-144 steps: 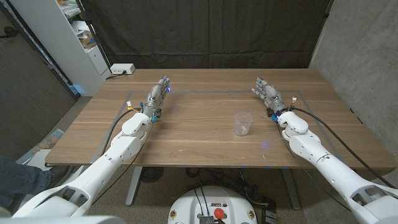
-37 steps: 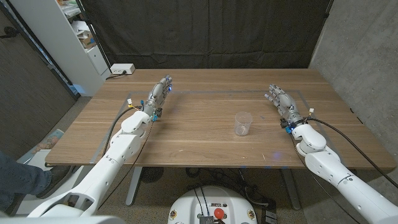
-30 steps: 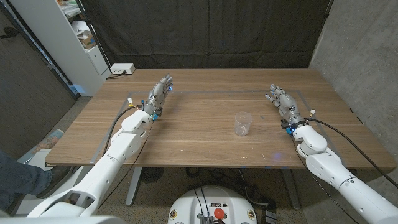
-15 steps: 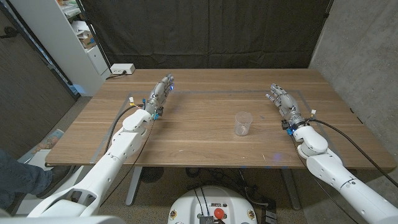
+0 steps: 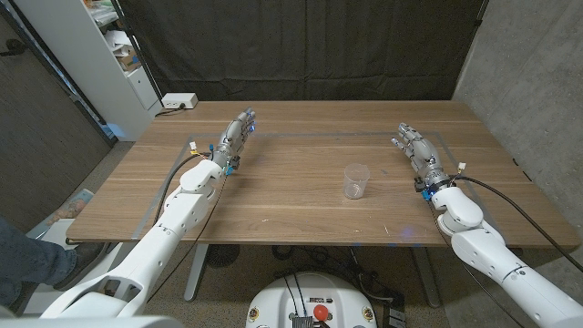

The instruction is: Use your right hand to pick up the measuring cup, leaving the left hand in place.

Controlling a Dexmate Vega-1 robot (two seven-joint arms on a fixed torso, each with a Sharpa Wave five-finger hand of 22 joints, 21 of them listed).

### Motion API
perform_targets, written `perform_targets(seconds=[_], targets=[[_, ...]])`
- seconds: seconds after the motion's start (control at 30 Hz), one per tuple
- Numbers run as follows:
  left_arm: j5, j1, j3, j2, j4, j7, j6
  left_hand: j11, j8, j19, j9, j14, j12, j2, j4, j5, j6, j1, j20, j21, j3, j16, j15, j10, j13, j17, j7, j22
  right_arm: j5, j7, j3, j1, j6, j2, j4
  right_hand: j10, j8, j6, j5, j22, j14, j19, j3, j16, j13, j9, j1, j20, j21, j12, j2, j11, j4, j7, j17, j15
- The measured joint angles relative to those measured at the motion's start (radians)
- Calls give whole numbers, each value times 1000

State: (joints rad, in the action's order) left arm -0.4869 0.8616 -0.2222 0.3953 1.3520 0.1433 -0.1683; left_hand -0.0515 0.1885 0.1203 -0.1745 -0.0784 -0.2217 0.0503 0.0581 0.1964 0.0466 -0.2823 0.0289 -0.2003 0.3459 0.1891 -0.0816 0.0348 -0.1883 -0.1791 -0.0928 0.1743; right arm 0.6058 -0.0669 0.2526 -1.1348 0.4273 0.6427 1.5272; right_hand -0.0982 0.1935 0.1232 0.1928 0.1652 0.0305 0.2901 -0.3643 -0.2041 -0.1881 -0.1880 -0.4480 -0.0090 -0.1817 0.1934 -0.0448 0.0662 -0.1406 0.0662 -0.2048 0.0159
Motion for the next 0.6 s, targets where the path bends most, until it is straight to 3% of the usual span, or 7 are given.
perform_targets(seconds=[0.6], targets=[[1, -6, -1, 1, -9, 12, -5, 0, 0, 0, 0, 4, 4, 0, 4, -5, 0, 0, 0, 0, -4, 0, 4, 0, 0, 0, 0, 0, -7, -16, -5, -40, 3, 12, 33, 0, 0, 0, 0, 0, 0, -4, 0, 0, 0, 0, 0, 4, 0, 0, 0, 0, 0, 0, 0, 0]])
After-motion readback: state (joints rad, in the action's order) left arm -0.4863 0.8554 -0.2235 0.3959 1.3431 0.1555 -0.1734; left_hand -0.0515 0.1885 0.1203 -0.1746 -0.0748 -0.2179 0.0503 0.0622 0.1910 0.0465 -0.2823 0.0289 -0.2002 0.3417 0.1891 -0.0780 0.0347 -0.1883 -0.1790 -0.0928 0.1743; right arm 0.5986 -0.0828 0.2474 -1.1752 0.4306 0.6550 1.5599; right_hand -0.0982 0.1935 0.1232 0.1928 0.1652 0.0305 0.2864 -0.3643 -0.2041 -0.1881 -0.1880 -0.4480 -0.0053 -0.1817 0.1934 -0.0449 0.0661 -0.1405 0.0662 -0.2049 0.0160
